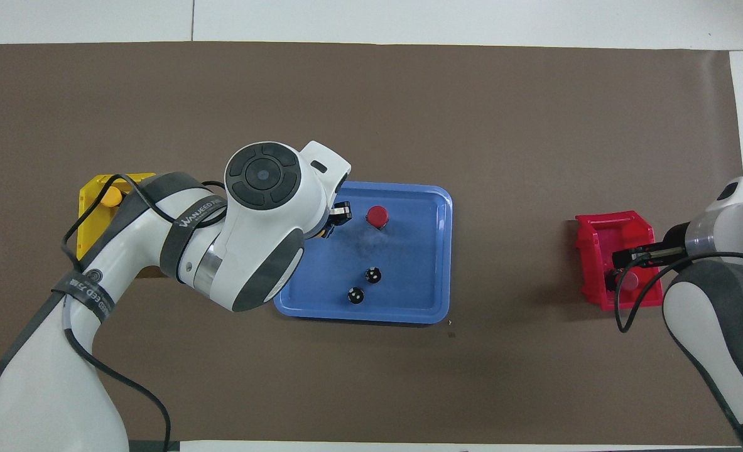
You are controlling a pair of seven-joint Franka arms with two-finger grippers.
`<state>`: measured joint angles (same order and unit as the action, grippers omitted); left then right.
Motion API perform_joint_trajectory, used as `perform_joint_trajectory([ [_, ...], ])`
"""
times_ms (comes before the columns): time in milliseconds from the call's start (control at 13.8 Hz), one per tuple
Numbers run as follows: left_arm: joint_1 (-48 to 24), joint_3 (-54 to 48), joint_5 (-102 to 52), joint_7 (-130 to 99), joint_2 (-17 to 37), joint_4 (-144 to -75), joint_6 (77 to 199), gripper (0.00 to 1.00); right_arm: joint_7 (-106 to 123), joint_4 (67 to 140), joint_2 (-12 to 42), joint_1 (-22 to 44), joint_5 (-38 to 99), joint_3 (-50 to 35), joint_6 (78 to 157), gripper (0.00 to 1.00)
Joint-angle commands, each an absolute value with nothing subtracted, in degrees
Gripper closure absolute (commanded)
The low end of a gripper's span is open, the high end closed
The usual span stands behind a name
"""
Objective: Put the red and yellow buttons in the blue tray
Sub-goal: 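Place the yellow button with the left gripper while the right gripper returns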
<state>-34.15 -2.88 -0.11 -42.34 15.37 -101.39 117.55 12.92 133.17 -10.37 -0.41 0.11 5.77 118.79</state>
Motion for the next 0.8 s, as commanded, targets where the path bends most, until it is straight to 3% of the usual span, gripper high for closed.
perform_joint_trajectory([
  [0,-34.63,-2.46,-0.88,-42.36,18.89,-98.26,117.24,0.99,17.74,138.06,-11.95,-2.89,0.53,4.92,125.03,0.31],
  [362,-34.63,-2.55,-0.79,-42.36,21.36,-98.53,120.15,0.96,17.84,140.10,-10.90,-3.17,0.53,4.83,128.76,0.32],
  [434,-34.72,-2.64,-0.88,-42.28,21.36,-98.35,120.32,0.89,17.84,140.62,-10.81,-3.16,0.53,4.83,129.19,0.32],
  [579,-35.07,-2.72,-0.97,-42.36,21.45,-98.61,121.28,0.50,18.02,142.11,-10.90,-3.08,0.53,4.83,131.04,0.33],
  [723,-35.16,-2.64,-1.05,-42.45,21.45,-98.61,121.20,0.42,18.19,142.64,-10.99,-3.08,0.53,4.83,130.96,0.34],
])
